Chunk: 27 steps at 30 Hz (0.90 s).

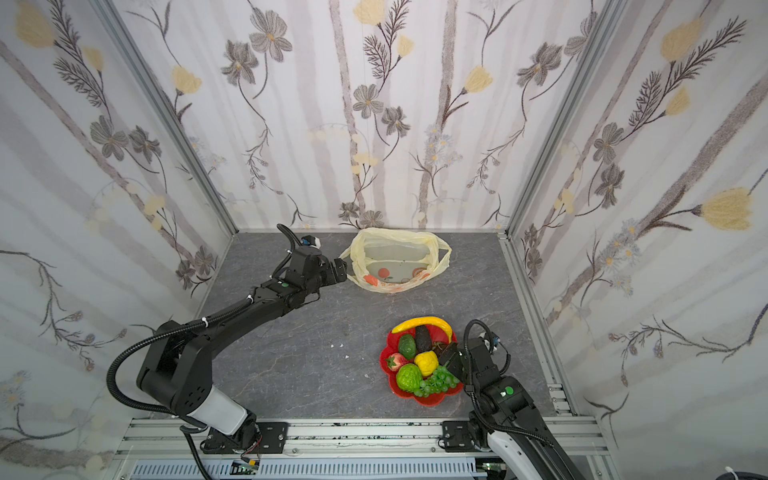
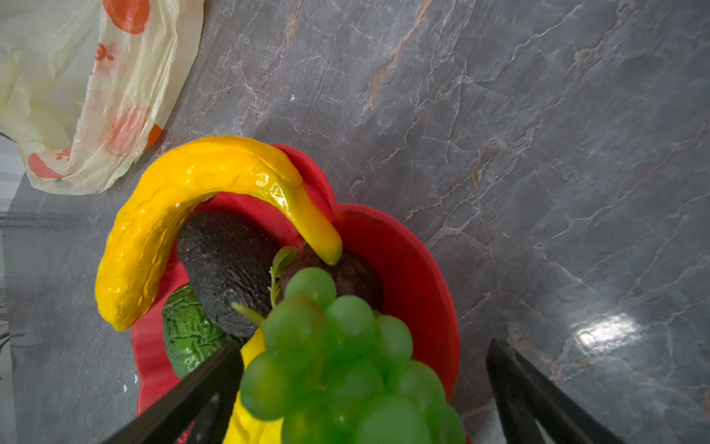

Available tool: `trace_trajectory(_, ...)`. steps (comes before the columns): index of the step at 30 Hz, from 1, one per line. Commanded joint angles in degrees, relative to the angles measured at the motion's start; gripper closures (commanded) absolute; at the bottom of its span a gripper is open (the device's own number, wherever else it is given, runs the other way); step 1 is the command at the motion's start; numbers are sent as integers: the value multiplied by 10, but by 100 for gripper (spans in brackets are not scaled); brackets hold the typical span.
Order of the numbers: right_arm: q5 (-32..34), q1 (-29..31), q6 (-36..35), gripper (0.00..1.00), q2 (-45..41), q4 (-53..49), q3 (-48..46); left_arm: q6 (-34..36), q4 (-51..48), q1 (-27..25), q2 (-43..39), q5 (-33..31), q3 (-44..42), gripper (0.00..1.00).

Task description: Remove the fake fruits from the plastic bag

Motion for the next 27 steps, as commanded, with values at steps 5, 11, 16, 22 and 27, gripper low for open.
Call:
trace_trajectory(5, -22, 43, 51, 0, 26, 84, -10, -19, 55, 0, -49, -23, -57, 0)
trace_trajectory(11, -12, 99, 75, 0, 89, 143, 6, -20, 69, 1, -81, -47, -96, 0)
trace_trajectory(16, 3, 141, 76, 0, 173, 196, 39, -23, 89, 7, -110, -61, -140, 0)
trace_trajectory(22, 2, 172, 67, 0, 278, 239, 88, -28, 98, 19, -153, -40, -186, 0)
trace_trajectory(27, -3, 189, 61, 0, 344, 270, 122, -35, 98, 20, -192, -37, -222, 0)
